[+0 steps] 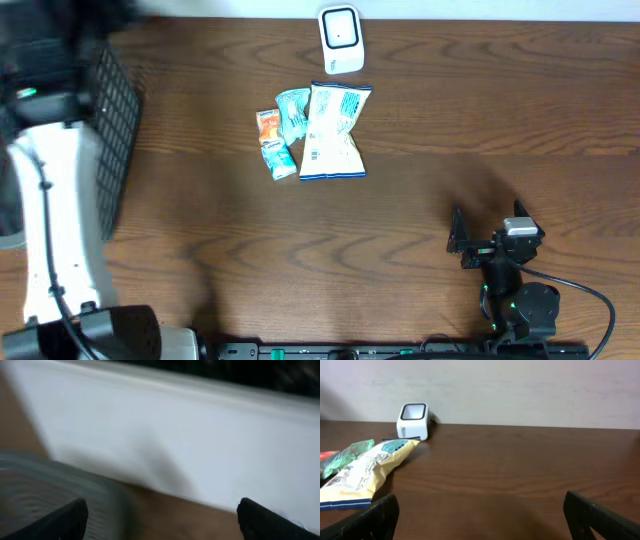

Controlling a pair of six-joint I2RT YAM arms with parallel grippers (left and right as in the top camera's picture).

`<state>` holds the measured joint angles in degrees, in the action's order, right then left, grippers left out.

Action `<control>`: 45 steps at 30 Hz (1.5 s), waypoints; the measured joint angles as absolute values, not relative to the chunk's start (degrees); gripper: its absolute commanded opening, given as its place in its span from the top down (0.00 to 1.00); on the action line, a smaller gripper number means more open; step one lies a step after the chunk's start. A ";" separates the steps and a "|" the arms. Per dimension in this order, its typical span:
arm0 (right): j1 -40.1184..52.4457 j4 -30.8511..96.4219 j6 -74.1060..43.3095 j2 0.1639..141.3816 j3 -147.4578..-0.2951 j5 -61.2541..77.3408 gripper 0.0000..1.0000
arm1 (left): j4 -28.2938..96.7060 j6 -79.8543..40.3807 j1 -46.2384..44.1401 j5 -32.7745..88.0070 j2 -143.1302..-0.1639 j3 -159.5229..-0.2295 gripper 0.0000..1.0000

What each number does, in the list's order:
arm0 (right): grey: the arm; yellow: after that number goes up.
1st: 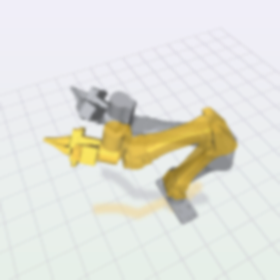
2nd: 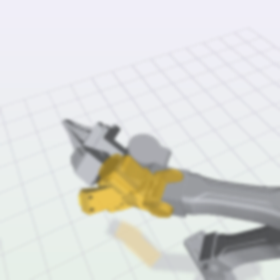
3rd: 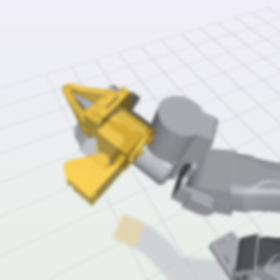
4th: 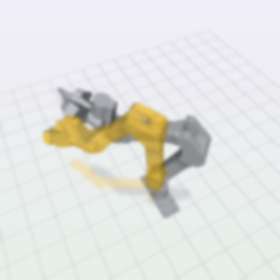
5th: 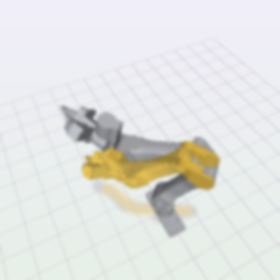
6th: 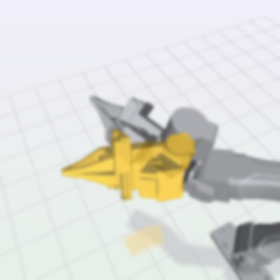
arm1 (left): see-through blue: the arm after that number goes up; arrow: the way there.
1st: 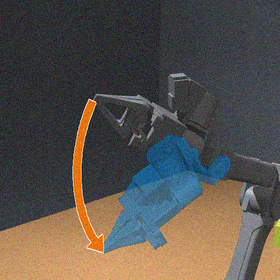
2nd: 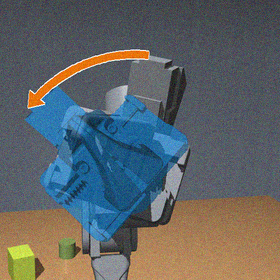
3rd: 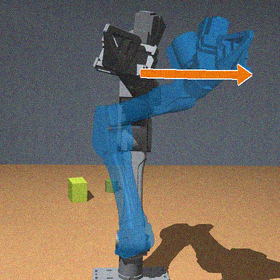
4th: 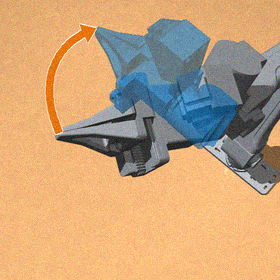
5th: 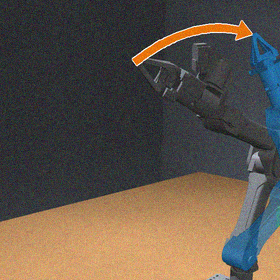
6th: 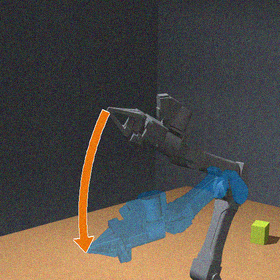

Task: Scan the item barcode
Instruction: 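Release the orange Kleenex pack beside the other packs, then reach into the basket and grasp the green Zam-Buk tin with the left gripper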

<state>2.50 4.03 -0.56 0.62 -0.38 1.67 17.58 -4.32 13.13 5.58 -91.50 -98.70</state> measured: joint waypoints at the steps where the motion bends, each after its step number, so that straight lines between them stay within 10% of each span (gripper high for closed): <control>1: 2.50 4.03 -0.56 0.62 -0.38 1.67 0.01 | 17.30 -5.98 16.12 5.19 -91.37 -98.72 0.06; 11: 2.50 4.01 -0.56 0.62 -0.38 1.67 0.01 | 22.17 -27.77 36.16 3.49 -105.91 -98.72 0.06; 45: 2.50 4.03 -0.56 0.62 -0.40 1.67 0.01 | 14.46 -25.58 32.86 -4.36 -127.66 -98.72 0.07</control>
<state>2.50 4.03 -0.56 0.62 -0.40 1.67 14.46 -25.58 32.86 -4.36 -127.66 -98.72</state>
